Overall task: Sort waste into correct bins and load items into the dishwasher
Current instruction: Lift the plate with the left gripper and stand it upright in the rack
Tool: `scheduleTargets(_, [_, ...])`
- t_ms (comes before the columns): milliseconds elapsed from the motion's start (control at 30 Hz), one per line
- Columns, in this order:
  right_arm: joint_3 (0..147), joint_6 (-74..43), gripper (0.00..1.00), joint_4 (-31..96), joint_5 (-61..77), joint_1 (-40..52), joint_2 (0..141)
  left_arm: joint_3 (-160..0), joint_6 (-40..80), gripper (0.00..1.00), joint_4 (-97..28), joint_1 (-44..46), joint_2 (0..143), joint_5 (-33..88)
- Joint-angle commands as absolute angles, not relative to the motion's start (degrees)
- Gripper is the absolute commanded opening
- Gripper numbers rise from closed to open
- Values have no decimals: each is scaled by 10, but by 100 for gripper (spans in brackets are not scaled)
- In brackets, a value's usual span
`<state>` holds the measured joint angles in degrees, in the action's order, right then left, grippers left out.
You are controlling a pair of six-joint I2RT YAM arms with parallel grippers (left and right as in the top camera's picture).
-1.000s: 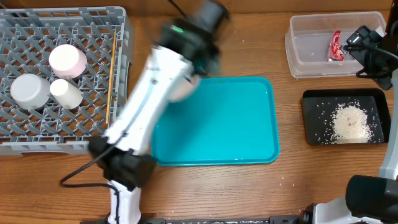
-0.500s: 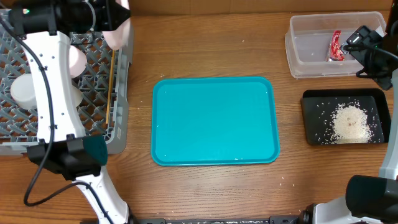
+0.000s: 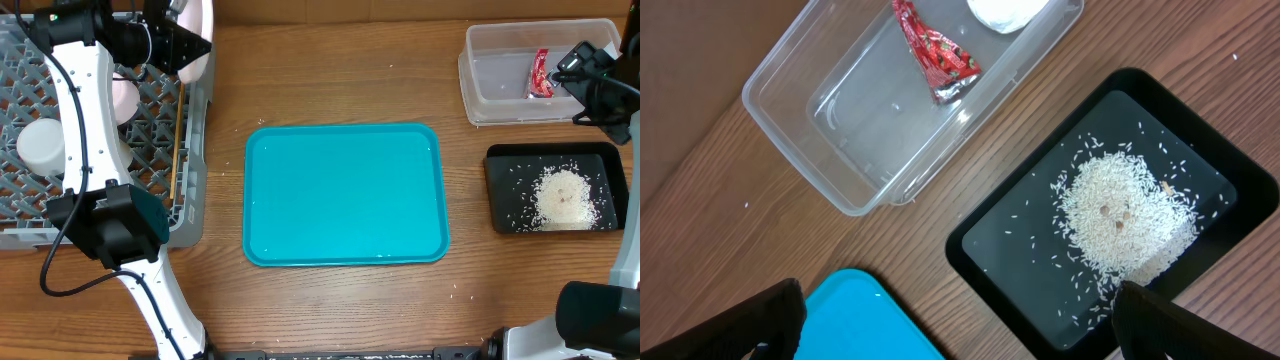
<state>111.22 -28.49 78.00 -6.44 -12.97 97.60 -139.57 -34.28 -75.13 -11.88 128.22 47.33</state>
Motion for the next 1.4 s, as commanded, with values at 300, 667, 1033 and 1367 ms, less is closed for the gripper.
scheduleTargets(300, [1117, -285, 100, 777, -70, -130, 976, -1376, -463, 4, -770, -136, 1301, 494])
scheduleTargets(667, [1117, -285, 100, 777, -70, -130, 976, -1357, -463, 4, -780, -173, 1301, 556])
scheduleTargets(1033, [1117, -285, 100, 777, -70, -130, 976, -1302, -512, 4, -775, -179, 1301, 585])
scheduleTargets(1367, [1117, -285, 100, 777, -70, -130, 976, -1302, -486, 21, -775, -224, 1301, 639])
